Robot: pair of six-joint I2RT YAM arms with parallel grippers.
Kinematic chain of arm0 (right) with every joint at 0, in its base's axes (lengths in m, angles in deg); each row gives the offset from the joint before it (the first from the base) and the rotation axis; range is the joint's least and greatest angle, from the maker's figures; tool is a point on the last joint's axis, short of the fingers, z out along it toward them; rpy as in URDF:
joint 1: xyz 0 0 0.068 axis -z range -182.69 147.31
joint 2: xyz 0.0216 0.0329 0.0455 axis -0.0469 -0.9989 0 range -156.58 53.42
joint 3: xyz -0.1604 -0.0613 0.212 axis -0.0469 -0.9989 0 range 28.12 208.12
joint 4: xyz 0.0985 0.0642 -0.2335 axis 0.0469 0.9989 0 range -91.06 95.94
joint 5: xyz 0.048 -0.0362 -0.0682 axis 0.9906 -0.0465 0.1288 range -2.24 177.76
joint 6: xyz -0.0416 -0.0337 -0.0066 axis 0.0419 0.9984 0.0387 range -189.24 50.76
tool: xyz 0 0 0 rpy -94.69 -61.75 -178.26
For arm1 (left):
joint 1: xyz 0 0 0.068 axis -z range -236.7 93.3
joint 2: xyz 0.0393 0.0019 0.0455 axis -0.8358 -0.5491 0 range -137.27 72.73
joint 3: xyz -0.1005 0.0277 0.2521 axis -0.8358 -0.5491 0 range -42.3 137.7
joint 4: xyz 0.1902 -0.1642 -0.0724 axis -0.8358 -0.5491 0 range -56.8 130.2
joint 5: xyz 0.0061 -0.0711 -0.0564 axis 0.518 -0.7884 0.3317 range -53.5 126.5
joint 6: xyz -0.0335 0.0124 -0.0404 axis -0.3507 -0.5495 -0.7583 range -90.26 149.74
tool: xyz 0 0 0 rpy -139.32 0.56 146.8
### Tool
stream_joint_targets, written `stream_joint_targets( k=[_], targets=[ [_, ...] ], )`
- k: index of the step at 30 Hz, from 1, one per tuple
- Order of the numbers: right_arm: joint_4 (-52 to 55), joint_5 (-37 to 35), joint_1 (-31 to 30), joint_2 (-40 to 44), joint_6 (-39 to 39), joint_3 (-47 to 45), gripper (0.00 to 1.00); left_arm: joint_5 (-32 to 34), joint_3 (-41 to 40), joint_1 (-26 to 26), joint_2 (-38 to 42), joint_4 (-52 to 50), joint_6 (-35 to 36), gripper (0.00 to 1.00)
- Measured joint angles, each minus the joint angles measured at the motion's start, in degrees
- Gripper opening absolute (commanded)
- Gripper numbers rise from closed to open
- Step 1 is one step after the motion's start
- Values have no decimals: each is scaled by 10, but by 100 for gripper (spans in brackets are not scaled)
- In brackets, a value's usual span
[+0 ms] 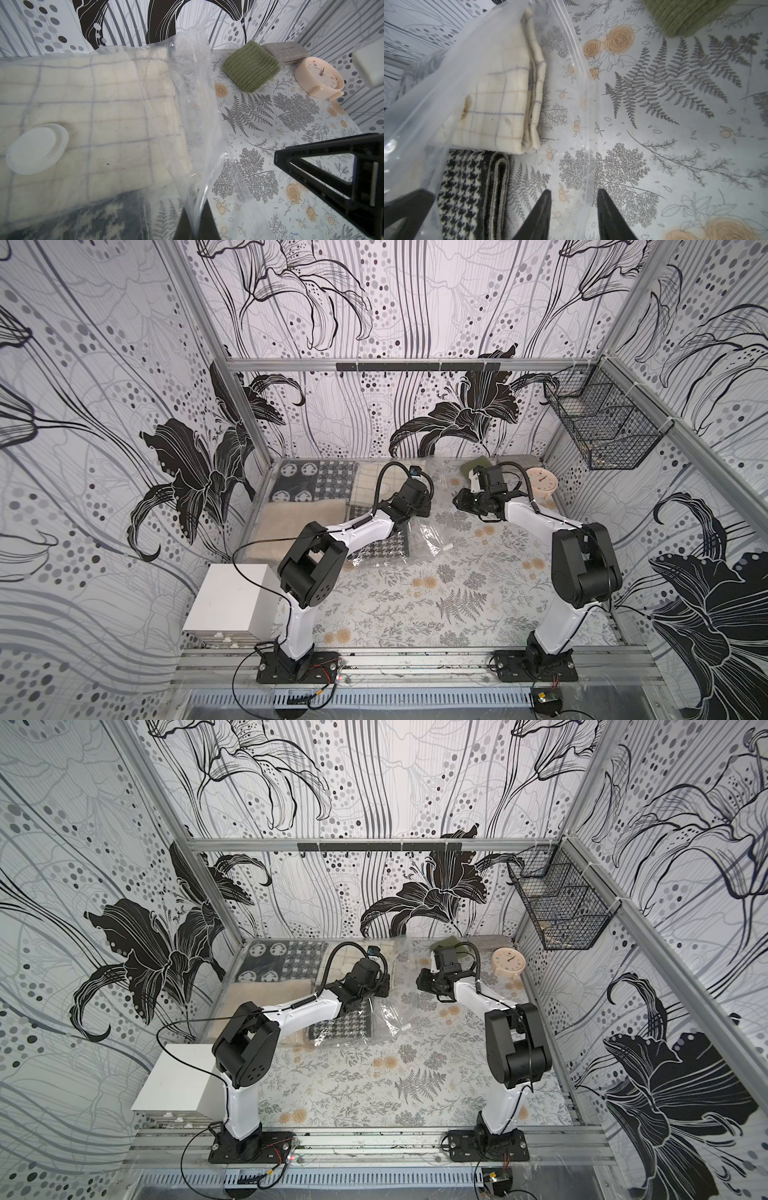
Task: Take the scarf out of the vacuum bag
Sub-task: Take out the scarf from the vacuum bag.
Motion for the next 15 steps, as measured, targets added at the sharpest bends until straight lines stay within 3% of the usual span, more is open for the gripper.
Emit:
stream_joint_targets(
  k=[15],
  targets=[
    [-28, 71, 7, -18, -30, -1, 39, 2, 24, 7, 0, -4, 7, 0]
  ],
)
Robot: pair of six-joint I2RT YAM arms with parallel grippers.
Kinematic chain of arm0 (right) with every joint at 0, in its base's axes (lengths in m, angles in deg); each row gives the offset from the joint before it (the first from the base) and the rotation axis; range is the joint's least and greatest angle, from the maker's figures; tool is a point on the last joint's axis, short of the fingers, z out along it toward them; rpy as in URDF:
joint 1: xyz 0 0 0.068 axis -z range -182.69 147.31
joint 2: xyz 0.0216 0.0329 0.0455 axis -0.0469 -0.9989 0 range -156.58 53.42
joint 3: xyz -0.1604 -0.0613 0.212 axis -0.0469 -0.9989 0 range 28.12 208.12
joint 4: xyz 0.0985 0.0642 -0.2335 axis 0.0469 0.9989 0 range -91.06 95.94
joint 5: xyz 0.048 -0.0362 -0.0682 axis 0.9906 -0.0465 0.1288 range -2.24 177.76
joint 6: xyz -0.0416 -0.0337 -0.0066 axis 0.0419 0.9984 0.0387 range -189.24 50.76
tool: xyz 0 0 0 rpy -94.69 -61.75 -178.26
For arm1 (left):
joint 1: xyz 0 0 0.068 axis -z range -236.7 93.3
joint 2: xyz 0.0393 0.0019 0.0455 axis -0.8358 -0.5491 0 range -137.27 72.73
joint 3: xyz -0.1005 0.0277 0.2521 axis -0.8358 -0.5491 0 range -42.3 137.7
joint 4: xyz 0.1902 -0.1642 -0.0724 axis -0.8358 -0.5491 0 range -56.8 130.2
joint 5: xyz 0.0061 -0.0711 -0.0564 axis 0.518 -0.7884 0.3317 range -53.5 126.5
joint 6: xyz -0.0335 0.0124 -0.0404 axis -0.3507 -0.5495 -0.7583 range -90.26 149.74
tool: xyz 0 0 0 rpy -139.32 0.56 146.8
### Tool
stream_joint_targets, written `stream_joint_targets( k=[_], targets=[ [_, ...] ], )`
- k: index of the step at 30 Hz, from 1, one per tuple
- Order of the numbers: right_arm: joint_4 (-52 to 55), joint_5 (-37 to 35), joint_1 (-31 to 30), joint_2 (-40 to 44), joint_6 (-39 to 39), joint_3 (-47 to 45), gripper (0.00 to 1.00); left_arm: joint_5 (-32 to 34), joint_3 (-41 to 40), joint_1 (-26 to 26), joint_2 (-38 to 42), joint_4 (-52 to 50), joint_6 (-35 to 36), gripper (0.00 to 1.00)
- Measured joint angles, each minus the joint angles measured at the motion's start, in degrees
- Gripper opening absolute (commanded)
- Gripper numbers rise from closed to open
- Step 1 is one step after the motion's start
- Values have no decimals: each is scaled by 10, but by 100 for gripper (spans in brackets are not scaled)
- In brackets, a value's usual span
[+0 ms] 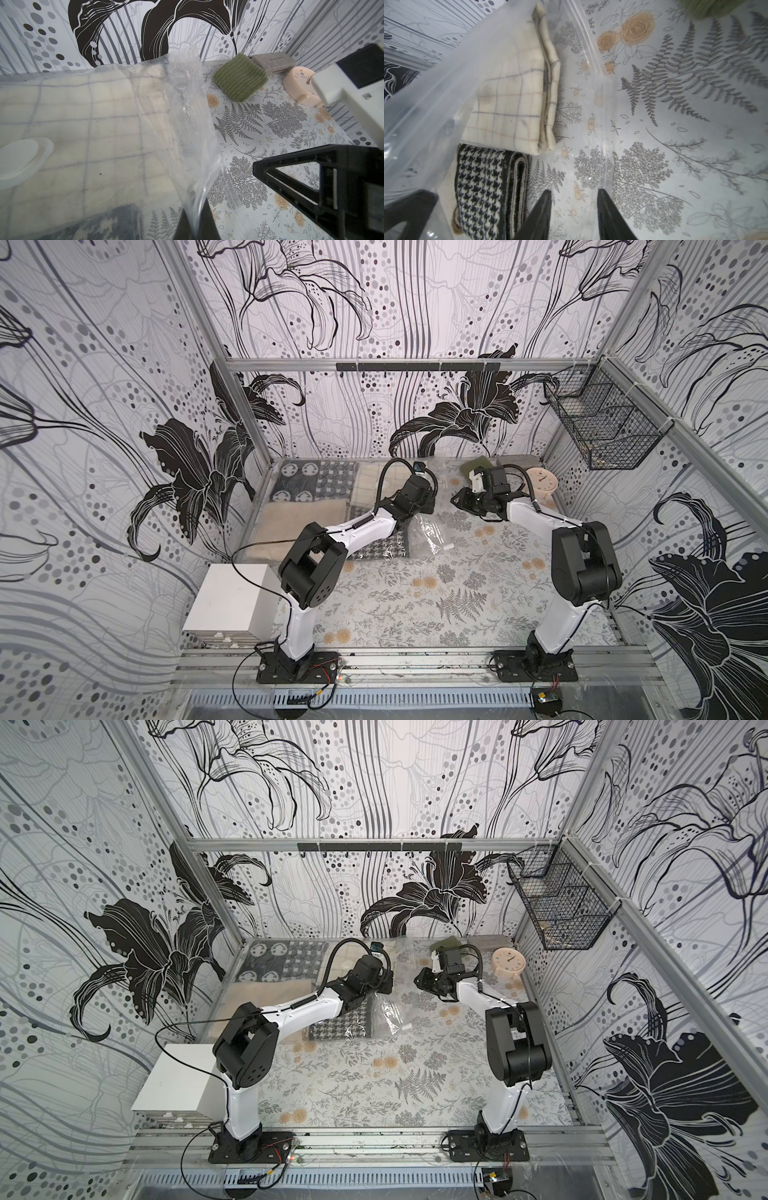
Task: Take the scarf out of the vacuum bag
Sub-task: Take out the scarf from the vacuum bag.
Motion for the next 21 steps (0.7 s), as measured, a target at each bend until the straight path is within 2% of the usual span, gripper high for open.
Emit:
stream_joint_targets(
  k=[8, 21],
  targets=[
    [-12, 14, -26, -49, -17, 3, 39, 1, 0, 4, 0, 0, 0, 0],
    [-11, -5, -25, -49, -12, 3, 39, -1, 0, 21, 0, 0, 0, 0]
  ],
)
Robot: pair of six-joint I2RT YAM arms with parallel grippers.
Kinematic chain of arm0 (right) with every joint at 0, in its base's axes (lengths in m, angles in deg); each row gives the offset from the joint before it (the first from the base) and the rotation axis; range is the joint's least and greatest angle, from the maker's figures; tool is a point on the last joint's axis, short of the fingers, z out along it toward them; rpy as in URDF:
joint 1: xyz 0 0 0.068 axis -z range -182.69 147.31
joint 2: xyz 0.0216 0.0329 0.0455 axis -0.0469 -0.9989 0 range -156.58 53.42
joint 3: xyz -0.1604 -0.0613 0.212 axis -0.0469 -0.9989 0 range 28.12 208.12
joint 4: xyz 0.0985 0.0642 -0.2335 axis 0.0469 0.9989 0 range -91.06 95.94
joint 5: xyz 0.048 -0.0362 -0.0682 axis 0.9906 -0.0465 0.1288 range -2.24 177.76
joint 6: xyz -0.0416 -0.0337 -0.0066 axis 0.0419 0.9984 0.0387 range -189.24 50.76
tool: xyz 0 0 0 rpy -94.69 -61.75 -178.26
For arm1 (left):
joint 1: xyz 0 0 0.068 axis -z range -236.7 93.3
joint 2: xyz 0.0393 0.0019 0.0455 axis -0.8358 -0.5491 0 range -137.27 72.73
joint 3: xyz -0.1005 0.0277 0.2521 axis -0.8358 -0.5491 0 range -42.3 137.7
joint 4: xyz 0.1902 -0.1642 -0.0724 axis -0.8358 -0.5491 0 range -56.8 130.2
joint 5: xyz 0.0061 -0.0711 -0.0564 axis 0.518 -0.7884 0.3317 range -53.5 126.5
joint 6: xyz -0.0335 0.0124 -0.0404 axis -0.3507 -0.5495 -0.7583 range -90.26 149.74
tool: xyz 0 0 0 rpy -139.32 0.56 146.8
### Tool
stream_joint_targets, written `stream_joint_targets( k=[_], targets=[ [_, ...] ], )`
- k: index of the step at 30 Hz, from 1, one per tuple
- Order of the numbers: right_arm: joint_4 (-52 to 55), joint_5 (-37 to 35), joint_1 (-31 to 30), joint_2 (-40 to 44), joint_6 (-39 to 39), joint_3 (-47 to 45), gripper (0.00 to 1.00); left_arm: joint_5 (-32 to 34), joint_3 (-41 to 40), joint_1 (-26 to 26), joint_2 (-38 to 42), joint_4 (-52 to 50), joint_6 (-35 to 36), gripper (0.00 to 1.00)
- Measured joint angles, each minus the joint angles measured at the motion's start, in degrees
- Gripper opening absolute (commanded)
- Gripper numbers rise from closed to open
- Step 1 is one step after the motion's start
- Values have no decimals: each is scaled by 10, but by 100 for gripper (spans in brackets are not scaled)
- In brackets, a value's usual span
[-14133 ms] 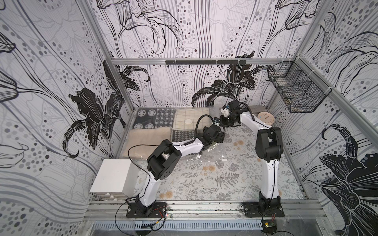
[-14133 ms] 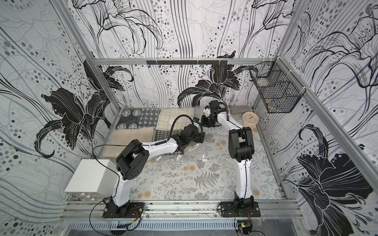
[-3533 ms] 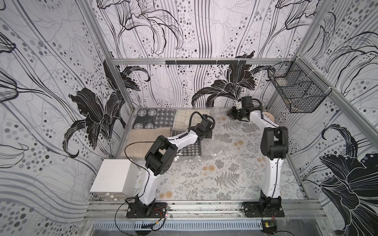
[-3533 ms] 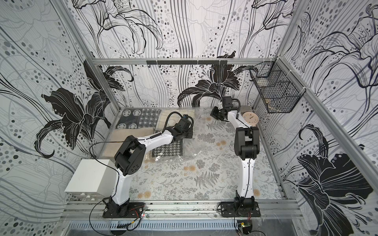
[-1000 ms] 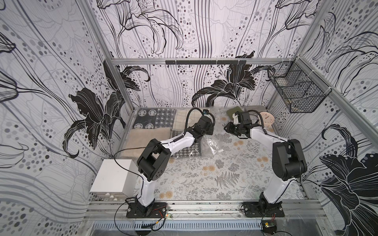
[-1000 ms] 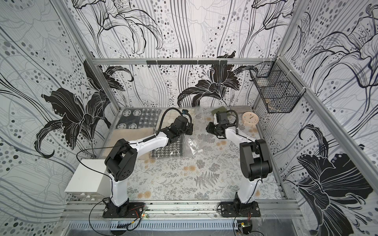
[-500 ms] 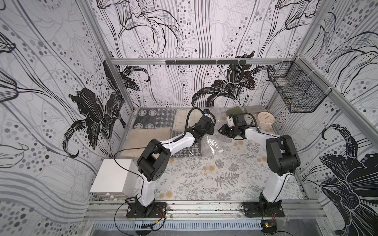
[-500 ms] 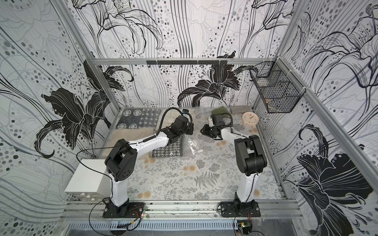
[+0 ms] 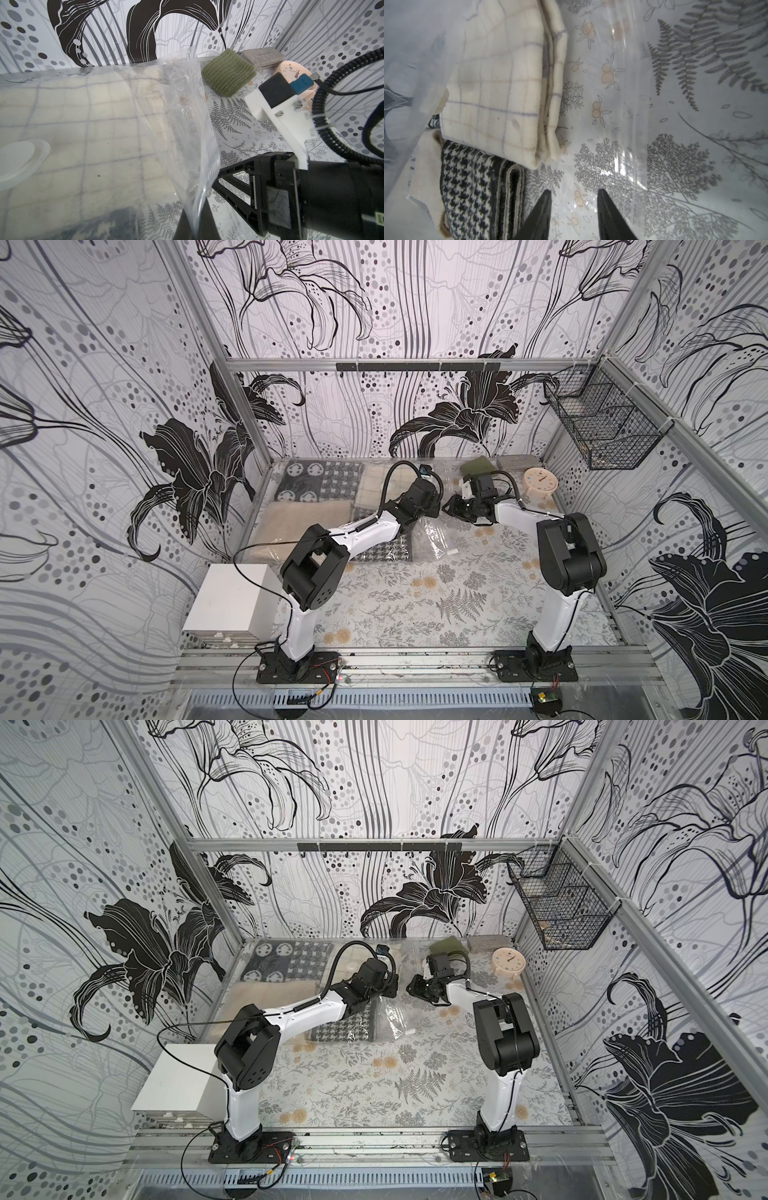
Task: Take the scarf out of the vacuum bag
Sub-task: Take out the scarf from the vacuum bag.
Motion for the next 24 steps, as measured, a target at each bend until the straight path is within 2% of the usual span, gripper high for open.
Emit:
stream_joint_targets(
  k=[15, 24],
  targets=[
    [7, 0, 0, 2, 18, 0, 45, 9, 0, 2, 0, 1, 0, 0],
    [2, -7, 21, 41, 25, -14, 52, 8, -5, 2, 0, 5, 1, 0]
  ],
)
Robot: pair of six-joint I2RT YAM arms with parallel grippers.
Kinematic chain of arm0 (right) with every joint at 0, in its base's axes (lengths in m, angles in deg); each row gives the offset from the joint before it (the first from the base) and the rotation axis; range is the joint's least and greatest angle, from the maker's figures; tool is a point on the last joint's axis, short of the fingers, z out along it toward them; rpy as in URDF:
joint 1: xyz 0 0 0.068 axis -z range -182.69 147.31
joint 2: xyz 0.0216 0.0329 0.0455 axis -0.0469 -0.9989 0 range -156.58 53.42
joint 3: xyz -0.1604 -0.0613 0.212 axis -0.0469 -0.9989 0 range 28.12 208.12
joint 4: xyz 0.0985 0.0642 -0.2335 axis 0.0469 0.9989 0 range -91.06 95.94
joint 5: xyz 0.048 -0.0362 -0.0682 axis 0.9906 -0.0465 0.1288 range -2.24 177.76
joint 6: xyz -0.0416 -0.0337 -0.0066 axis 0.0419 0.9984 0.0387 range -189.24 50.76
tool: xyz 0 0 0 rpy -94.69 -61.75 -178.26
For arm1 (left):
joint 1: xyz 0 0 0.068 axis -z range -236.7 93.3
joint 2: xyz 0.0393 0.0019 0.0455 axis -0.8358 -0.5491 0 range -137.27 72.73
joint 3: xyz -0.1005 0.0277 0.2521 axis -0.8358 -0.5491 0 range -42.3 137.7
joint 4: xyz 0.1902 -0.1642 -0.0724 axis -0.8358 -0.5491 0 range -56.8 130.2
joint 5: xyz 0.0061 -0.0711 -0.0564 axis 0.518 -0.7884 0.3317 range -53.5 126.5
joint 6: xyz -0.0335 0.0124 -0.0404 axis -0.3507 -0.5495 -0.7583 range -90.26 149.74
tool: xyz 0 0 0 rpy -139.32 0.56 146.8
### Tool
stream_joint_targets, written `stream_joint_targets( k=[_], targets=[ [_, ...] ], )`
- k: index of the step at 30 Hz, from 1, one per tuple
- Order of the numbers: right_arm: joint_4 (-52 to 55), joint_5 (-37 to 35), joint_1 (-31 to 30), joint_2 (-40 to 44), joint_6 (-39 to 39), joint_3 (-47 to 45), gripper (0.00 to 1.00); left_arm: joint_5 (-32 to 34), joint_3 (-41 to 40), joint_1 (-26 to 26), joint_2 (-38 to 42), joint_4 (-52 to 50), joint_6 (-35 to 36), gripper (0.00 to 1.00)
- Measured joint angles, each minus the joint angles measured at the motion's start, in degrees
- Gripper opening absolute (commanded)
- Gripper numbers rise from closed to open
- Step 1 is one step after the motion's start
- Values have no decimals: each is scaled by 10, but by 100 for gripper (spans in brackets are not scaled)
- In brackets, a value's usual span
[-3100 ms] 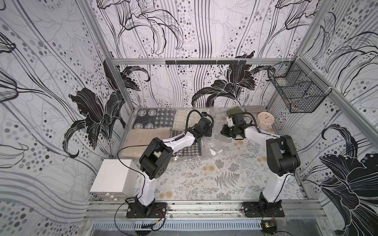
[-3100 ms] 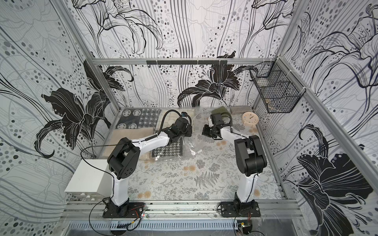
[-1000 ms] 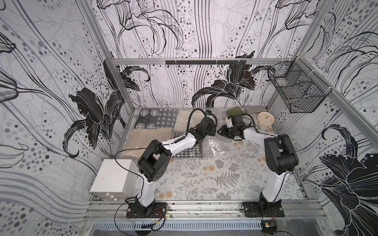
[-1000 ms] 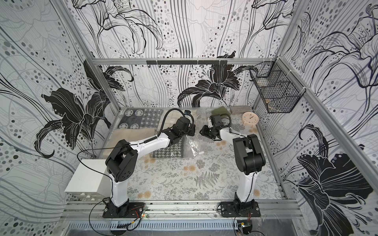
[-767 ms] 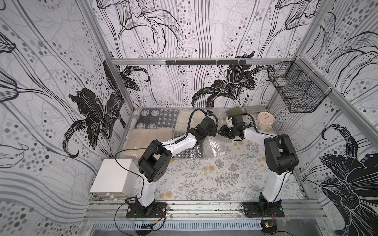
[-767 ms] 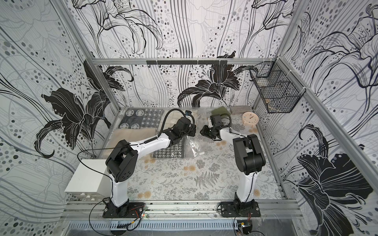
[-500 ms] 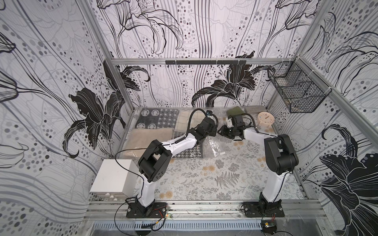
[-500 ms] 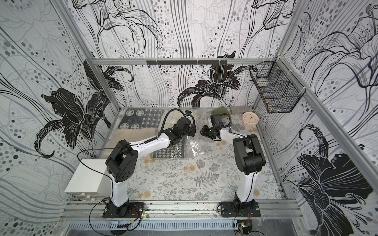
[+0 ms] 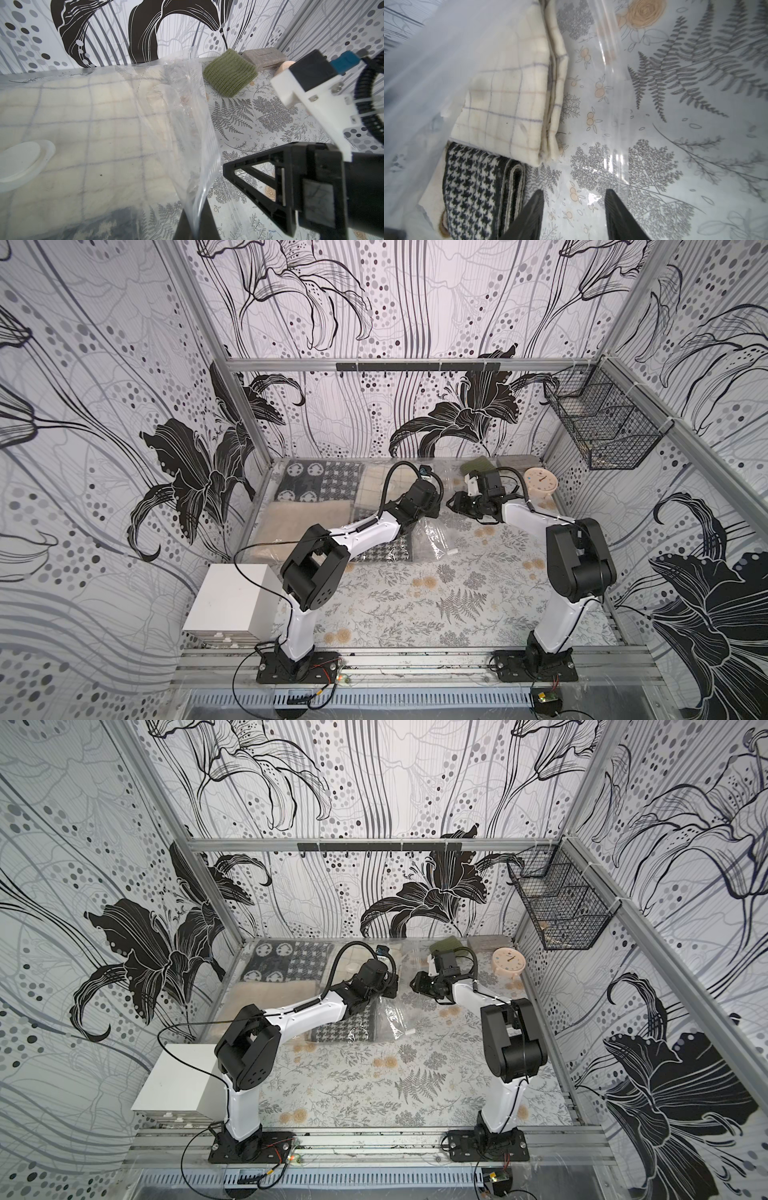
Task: Take the scarf out of the vacuum bag
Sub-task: Take out the scarf from the vacuum bag.
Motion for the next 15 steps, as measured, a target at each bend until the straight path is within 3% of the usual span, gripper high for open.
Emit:
stream_joint_targets(
  k=[6, 15],
  targets=[
    [-27, 30, 5, -16, -18, 1, 53, -5, -7, -2, 3, 4, -1, 0],
    [-147, 86, 5, -109, -105, 0, 59, -15, -7, -6, 12, 3, -1, 0]
  ],
)
